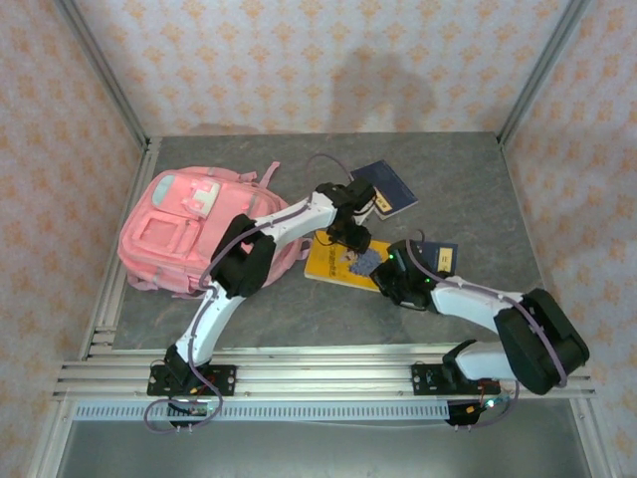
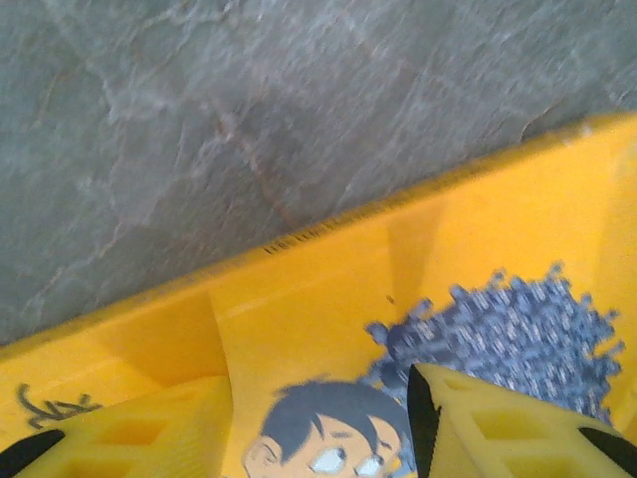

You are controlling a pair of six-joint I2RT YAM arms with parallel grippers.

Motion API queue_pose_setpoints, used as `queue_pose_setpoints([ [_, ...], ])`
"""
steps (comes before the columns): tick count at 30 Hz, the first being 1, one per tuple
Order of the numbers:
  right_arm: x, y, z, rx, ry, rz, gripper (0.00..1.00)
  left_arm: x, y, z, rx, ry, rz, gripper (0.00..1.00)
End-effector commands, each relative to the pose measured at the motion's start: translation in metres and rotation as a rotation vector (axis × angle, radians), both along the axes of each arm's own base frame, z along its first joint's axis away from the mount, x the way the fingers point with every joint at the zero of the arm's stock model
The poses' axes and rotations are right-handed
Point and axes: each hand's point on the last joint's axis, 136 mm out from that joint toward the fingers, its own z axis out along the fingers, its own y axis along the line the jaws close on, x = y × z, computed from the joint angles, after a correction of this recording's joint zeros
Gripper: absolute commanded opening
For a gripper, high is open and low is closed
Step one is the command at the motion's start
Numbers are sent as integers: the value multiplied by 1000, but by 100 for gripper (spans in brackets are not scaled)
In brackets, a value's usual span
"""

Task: Pack books, pencil case, and school supplies into a backpack

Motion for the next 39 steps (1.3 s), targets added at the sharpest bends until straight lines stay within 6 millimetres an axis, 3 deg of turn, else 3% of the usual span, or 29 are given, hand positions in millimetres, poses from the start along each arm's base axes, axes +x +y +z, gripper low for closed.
queue_pose_setpoints([
  [1,8,-33,-19,-201,38,-14,16,-26,9,-1,19,55,10,50],
  [4,32,-46,-16,-248,31,-46,16,-38,11,-1,-19,89,45,50],
  [8,64,-50,-14,-248,35,-49,16,-58,-4,3,-149,168,83,50],
  [13,85,-43,13,-259,-27,19,20,-51,2,35,-183,93,102,50],
  [16,81,-47,33,-260,-81,23,26,-34,21,49,-136,10,131,51],
  [18,72,-47,40,-242,-94,31,28,-22,34,47,-116,-6,172,51],
  [22,50,-34,35,-128,-78,63,35,-2,58,31,-72,-10,226,52],
  [25,38,-23,27,-34,-54,62,38,7,64,16,-39,9,226,52],
  [32,31,11,11,137,-36,109,42,4,40,-3,-110,94,150,52],
  [39,33,17,-8,154,-6,112,41,-16,23,-16,-168,196,95,52],
])
